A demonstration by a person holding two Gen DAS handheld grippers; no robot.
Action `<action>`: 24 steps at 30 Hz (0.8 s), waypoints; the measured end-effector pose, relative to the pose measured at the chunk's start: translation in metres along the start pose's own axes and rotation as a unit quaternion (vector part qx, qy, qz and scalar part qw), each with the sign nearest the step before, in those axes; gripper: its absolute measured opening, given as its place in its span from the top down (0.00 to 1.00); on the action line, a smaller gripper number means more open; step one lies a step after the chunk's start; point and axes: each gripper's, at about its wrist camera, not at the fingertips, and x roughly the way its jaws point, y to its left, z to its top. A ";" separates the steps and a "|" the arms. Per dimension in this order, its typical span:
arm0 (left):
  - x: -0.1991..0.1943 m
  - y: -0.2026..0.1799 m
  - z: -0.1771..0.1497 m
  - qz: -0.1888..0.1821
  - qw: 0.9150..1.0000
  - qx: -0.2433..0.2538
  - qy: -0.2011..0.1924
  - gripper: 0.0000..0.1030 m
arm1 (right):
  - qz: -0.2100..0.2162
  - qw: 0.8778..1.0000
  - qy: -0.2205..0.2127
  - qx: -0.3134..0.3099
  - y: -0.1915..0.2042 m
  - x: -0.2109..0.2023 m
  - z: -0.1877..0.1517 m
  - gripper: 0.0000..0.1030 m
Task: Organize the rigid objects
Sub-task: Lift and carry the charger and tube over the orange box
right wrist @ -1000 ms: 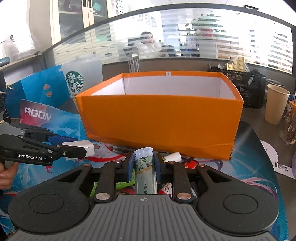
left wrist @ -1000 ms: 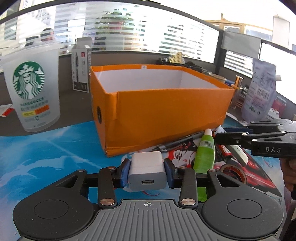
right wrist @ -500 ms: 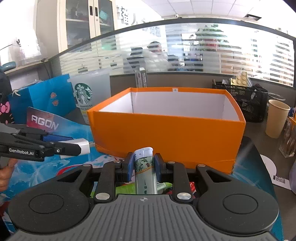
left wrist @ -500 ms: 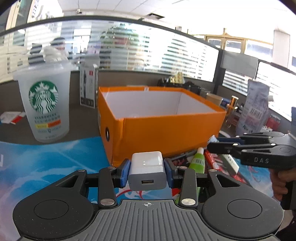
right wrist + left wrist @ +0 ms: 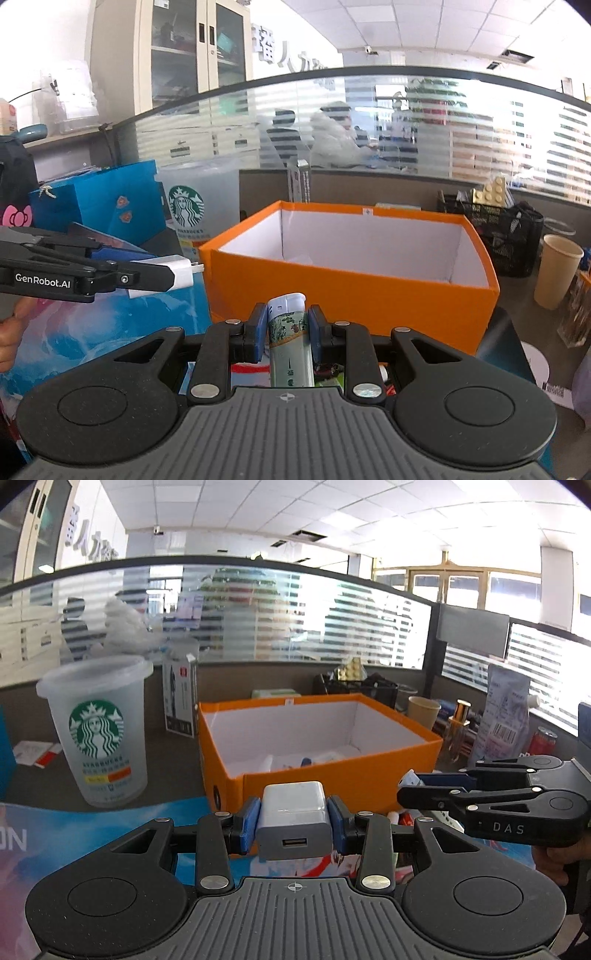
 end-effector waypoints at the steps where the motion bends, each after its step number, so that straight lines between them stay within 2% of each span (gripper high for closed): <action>1: 0.000 0.000 0.002 0.002 1.000 0.000 -0.002 0.64 | 0.001 1.000 -0.002 -0.002 0.001 0.000 0.002 0.79; 11: 0.003 -0.003 0.018 0.013 1.000 0.011 -0.013 0.64 | 0.008 1.000 -0.023 -0.009 0.002 0.002 0.017 0.79; 24: 0.011 -0.010 0.040 0.013 0.999 0.020 -0.025 0.64 | -0.004 0.999 -0.038 -0.015 -0.007 0.007 0.037 0.79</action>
